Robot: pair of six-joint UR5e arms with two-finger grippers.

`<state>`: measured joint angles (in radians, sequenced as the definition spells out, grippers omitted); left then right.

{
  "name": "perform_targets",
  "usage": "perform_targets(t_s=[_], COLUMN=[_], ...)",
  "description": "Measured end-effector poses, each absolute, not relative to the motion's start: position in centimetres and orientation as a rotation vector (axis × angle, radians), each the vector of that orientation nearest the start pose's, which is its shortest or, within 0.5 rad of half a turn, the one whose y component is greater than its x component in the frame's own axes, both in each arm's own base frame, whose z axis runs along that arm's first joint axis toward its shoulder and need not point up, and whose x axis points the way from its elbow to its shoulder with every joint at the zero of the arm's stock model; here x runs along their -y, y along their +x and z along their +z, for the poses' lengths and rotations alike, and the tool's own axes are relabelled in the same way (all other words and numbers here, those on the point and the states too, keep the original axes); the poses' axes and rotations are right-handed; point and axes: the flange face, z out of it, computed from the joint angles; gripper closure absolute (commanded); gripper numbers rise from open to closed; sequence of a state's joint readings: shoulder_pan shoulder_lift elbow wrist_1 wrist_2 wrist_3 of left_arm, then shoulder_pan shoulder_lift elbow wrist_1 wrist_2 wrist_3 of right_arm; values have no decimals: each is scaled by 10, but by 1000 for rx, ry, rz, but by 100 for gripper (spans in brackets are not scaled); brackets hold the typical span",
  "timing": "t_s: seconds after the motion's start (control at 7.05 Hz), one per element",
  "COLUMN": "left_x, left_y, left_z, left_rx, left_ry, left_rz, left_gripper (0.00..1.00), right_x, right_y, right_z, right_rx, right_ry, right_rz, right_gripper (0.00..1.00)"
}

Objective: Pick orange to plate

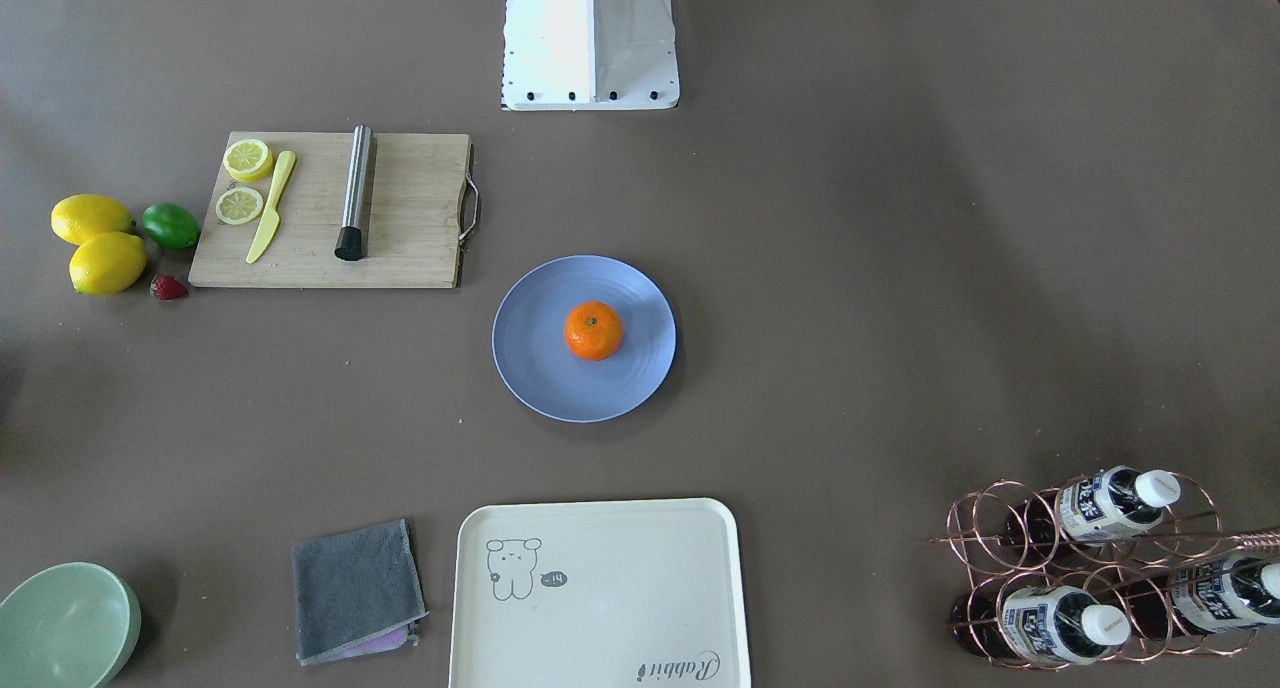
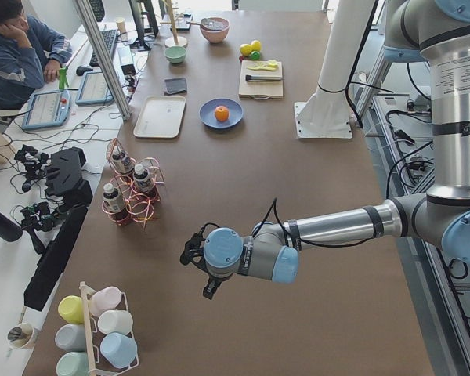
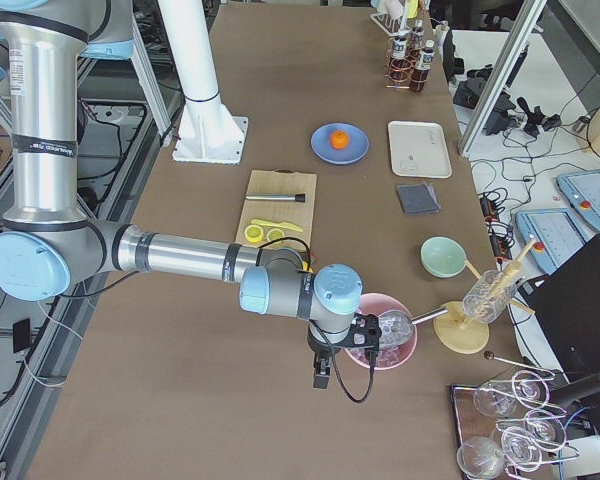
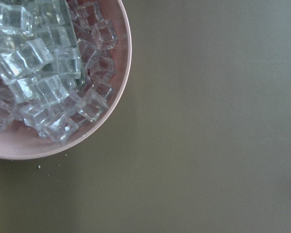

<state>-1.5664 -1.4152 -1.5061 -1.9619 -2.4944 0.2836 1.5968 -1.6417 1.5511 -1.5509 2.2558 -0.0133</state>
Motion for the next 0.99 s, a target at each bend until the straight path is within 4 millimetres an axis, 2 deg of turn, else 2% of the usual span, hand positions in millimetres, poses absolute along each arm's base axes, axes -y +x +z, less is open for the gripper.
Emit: perform_targets(t_s=[0.57,0.99], left_x=[442,447], left_y=[-50,-56], left_z=[705,684], left_rx=[-905,-889], left_ry=[202,176], left_rz=[311,286], left_gripper=[2,2], right_x=[451,451], right_y=[79,79], right_z=[704,703], right_rx=[723,732], right_ry=[-55,-54], right_rz=[39,39], right_gripper=[0,0])
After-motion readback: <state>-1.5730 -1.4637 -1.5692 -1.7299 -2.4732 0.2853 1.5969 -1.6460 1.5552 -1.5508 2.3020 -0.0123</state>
